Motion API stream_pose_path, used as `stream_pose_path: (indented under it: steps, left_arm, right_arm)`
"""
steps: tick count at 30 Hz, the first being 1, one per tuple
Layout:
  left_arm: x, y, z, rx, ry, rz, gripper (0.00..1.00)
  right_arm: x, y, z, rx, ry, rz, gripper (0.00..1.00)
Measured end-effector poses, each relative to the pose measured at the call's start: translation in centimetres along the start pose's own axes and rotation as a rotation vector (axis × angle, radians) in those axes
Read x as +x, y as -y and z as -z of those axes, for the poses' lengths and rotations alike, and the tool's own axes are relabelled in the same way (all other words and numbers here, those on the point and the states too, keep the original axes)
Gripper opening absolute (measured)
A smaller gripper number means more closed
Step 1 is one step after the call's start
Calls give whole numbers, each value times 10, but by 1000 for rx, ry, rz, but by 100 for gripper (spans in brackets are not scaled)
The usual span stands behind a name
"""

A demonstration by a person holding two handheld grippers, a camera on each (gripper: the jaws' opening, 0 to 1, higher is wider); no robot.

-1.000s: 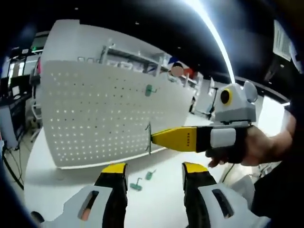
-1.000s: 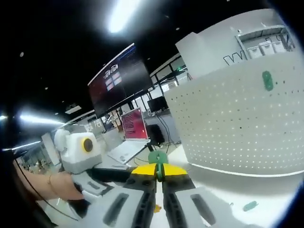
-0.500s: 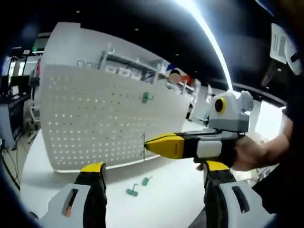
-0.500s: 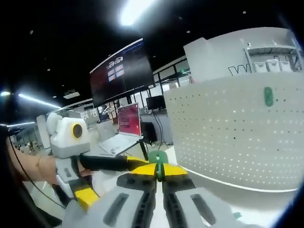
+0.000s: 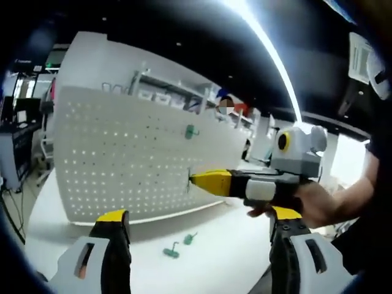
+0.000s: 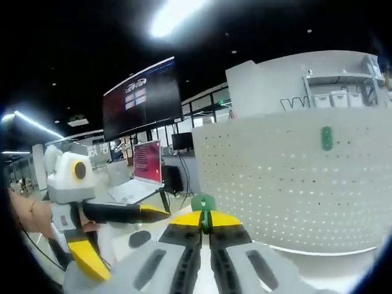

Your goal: Insert the hook assembly into the mounting plate slot until the hook locks in place.

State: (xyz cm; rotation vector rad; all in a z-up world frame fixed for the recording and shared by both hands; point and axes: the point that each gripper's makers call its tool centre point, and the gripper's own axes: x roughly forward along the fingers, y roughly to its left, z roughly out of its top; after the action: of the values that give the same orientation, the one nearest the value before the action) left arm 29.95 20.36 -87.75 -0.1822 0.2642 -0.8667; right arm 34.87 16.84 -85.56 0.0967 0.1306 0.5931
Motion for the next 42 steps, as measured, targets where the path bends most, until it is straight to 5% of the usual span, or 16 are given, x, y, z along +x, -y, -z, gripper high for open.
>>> stream_pose_path:
  steps: [15, 42]
  left_arm:
    - [0, -7, 5, 5, -12, -20, 100]
    - [2, -21, 12, 2, -38, -52, 99]
  right_arm:
    - [7, 67, -32, -49, 110, 188, 0]
    - [-12, 185, -58, -5, 216, 481, 0]
